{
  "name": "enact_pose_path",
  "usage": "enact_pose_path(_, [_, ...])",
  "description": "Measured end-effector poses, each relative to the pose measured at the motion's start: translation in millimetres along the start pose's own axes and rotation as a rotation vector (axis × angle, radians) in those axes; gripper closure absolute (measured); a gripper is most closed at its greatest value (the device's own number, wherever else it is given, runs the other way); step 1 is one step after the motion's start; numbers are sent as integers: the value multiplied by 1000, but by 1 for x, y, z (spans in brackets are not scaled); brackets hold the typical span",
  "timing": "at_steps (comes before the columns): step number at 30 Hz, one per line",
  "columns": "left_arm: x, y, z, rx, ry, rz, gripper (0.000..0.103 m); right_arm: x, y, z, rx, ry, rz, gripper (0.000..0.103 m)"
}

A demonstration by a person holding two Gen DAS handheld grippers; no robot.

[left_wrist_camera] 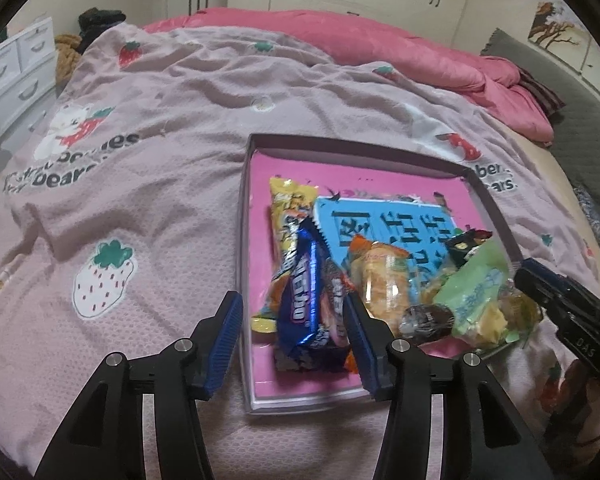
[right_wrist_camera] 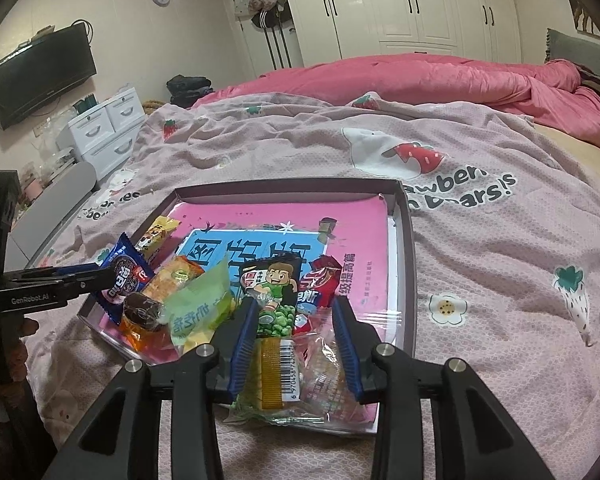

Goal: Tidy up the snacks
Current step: 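Lower both packs into the tray and open both tools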

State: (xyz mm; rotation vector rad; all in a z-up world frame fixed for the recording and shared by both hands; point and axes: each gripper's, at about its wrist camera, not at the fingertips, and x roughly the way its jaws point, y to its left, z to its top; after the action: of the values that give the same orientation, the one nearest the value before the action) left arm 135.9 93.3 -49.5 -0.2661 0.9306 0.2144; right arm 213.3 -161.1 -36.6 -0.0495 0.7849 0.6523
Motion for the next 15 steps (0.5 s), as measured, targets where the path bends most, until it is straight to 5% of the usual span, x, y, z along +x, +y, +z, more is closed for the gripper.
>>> enact_pose_path(15, [4,0,-1,37,-1,74,38,-15,-6,2,24,-44,-24,52])
